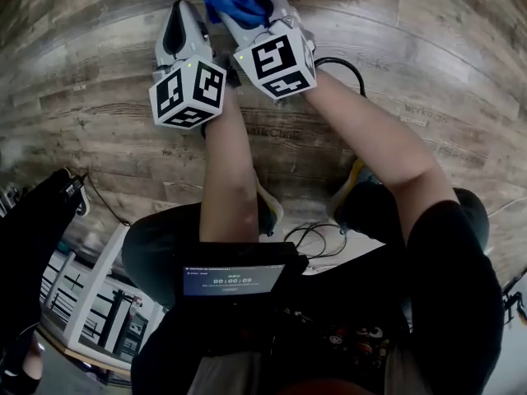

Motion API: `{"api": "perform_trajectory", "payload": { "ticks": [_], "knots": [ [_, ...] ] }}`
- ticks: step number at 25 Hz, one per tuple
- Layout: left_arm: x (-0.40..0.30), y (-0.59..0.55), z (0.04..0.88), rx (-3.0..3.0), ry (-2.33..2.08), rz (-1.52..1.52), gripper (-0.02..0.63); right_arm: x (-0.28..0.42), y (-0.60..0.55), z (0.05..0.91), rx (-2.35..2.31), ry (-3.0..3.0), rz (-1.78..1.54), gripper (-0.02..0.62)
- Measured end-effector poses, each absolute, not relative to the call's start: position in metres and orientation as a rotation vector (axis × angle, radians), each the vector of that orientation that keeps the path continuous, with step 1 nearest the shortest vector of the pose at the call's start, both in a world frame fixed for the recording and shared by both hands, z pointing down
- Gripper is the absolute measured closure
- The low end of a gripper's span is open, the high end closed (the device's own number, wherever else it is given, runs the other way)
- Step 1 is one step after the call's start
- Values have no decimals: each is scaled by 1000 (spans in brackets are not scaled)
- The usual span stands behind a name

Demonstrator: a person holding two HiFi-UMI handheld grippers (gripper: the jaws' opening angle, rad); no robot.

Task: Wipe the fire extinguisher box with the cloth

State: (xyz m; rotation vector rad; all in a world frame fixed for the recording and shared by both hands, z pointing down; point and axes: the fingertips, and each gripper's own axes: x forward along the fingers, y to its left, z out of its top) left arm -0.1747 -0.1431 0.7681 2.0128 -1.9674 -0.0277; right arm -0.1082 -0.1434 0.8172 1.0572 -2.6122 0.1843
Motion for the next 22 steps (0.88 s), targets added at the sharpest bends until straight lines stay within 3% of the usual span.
{"api": "perform_trajectory", "payload": {
  "ticks": [6, 16, 22],
  "knots": [
    [-108, -162, 771, 2136, -1809, -45, 506, -49, -154, 817, 1194, -2535, 179, 420],
    [74, -174, 780, 2371, -1423, -42, 506, 162, -177, 812, 1630, -2256, 170, 420],
    [84, -180, 771, 2396, -1443, -41, 506, 169, -180, 805, 1653, -2281, 159, 420]
  ]
}}
